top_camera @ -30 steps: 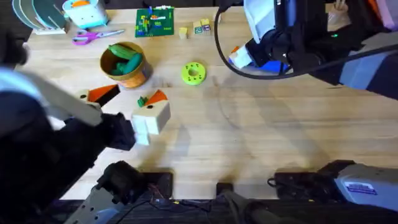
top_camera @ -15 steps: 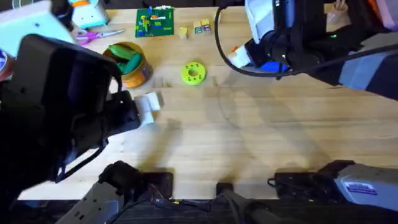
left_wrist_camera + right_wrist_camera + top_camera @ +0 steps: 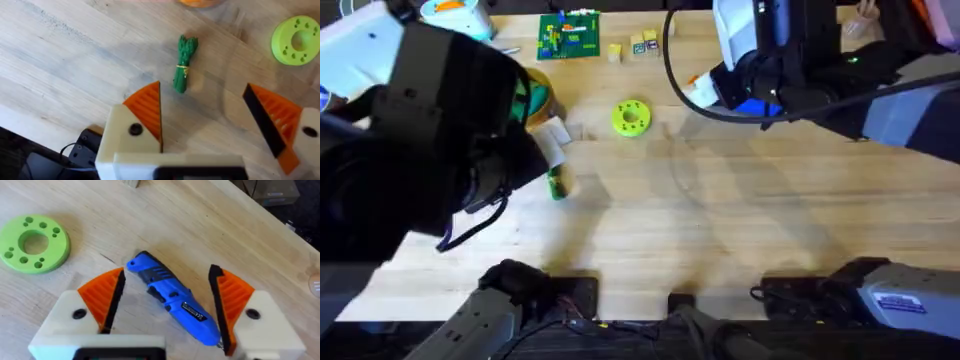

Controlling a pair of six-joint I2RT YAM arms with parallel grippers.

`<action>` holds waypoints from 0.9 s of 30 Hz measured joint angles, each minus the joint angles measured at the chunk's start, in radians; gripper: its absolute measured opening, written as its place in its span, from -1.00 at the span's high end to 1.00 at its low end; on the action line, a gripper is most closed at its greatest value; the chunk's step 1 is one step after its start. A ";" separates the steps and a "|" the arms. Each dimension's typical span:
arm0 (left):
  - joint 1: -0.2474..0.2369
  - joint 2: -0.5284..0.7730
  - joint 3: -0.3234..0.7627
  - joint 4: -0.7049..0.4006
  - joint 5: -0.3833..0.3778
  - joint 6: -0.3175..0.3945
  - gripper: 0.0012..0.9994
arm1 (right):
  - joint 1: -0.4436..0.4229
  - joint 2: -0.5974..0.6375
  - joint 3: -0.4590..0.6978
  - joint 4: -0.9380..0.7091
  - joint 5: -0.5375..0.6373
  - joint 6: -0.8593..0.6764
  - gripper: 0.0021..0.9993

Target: Pick up the gripper from the table and insert it into the empty holder that is missing its gripper. Then pick up a screw, insert it into the mounting hole, and use the screwdriver to tighten it. Finally, clean up the table by picking up the vegetable and placing it into the bucket.

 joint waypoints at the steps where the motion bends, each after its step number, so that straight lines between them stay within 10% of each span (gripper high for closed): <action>1: 0.000 0.017 0.000 0.000 0.000 0.000 -0.98 | 0.000 0.000 0.000 0.000 0.000 0.000 -0.98; 12: 0.012 0.306 -0.006 0.087 0.011 0.061 -0.98 | 0.000 0.000 0.000 0.000 0.000 0.004 -0.98; 27: 0.273 0.556 -0.011 0.183 0.226 0.296 -0.98 | 0.000 0.000 0.000 -0.014 0.000 0.004 -0.98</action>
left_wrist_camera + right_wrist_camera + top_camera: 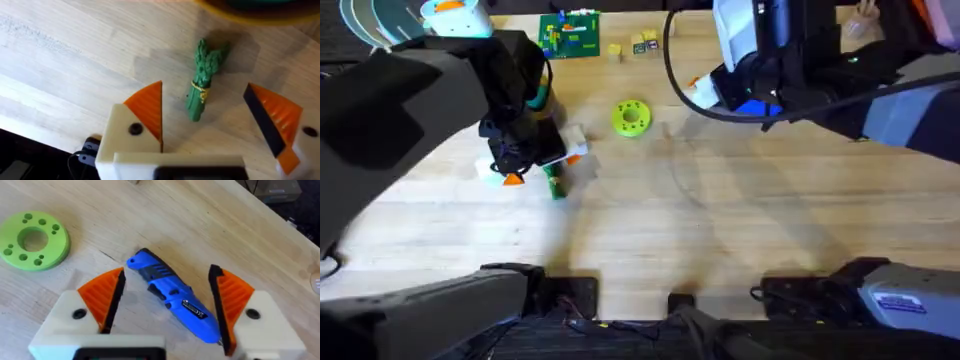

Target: Pick up the gripper from the table and insert it into the empty holder that is missing its gripper. Then pick up a screw, insert it into the mounting hole, and use the screwdriver to tighten it. Finally, clean up the table by picking up the vegetable and placing it into the bucket.

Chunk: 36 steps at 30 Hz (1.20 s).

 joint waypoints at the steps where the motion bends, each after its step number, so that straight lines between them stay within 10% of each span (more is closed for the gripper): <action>1: 0.006 0.016 0.000 0.004 0.004 0.008 -0.98 | 0.000 0.000 0.000 0.000 0.000 0.000 -0.98; 14: 0.014 0.191 0.012 0.018 0.060 0.043 -0.87 | 0.000 0.000 0.000 0.000 0.000 0.004 -0.98; 18: 0.013 0.212 0.024 0.031 0.098 0.050 -0.40 | 0.000 0.000 0.000 0.000 0.000 0.004 -0.98; 24: 0.009 0.216 0.035 0.033 0.115 0.056 0.94 | 0.000 0.000 0.000 0.000 0.000 0.004 -0.98; 36: 0.012 0.263 0.249 -0.233 0.096 0.096 0.98 | 0.000 0.000 0.000 0.000 0.000 0.006 -0.98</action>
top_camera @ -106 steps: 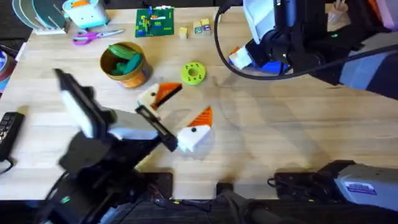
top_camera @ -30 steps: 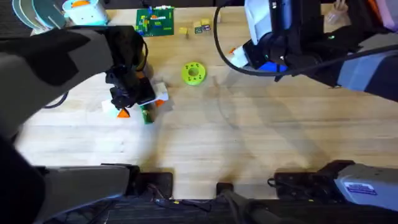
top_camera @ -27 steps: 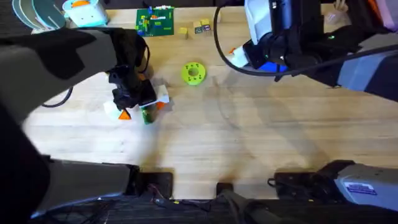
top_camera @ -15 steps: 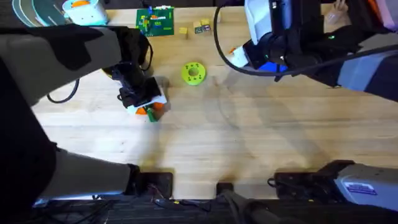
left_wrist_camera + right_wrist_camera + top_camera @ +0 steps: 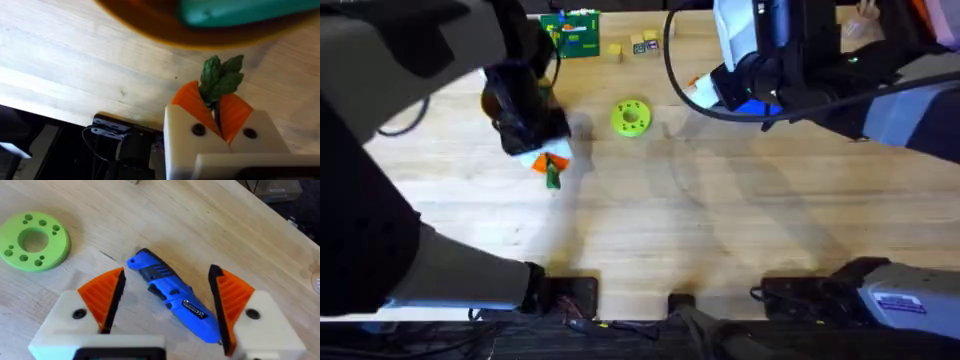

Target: Pick up the gripper from the table and insert it into the empty holder that is missing its gripper. Then pick up a screw, insert it into the mounting hole, and use the screwdriver to tighten it. Finally, clean up the table by picking up the vegetable and placing it into the bucket.

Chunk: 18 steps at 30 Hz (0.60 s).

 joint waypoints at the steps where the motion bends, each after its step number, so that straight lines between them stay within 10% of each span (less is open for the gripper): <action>1: 0.000 -0.001 0.041 -0.026 0.001 0.007 0.98 | 0.000 0.000 0.000 0.000 0.000 0.000 -0.98; 12: 0.001 -0.007 0.381 -0.091 0.010 0.039 0.98 | 0.000 0.000 0.000 0.000 0.000 0.000 -0.98; 18: 0.036 -0.013 0.394 -0.092 -0.105 -0.139 0.98 | 0.000 0.000 0.000 0.000 0.000 0.000 -0.98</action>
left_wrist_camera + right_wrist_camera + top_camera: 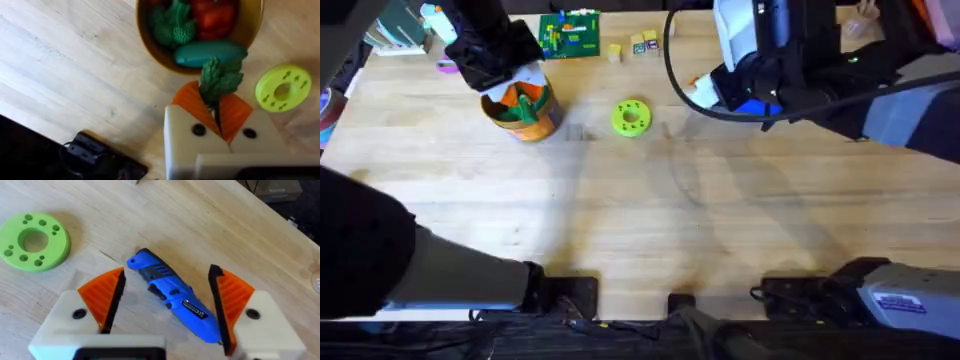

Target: Pick up the gripper from the table and insert it into the empty holder that is missing its gripper. Then pick up a screw, insert it into the mounting hole, and use the screwdriver to tighten it. Finally, clean up the table by picking up the vegetable and placing it into the bucket.

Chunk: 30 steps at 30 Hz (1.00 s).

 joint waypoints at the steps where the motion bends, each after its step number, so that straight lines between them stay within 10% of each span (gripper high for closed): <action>1: 0.013 0.000 0.000 0.020 -0.012 -0.040 0.98 | 0.000 0.000 0.000 0.000 0.000 0.000 -0.98; 7: 0.058 0.001 0.000 0.165 -0.053 -0.138 0.98 | 0.000 0.000 0.000 0.000 0.000 0.000 -0.98; 18: 0.097 0.098 0.000 0.129 -0.117 -0.087 0.97 | 0.000 0.000 0.000 0.000 0.000 0.000 -0.98; 22: 0.109 0.098 0.000 0.128 -0.140 -0.078 0.43 | 0.000 0.000 0.000 0.000 0.000 0.000 -0.98; 27: 0.110 0.097 0.000 0.127 -0.154 -0.054 -0.76 | 0.000 0.000 0.000 0.000 0.000 0.000 -0.98; 30: 0.110 0.097 0.000 0.126 -0.154 -0.012 -0.98 | 0.000 0.000 0.000 0.000 0.000 0.000 -0.98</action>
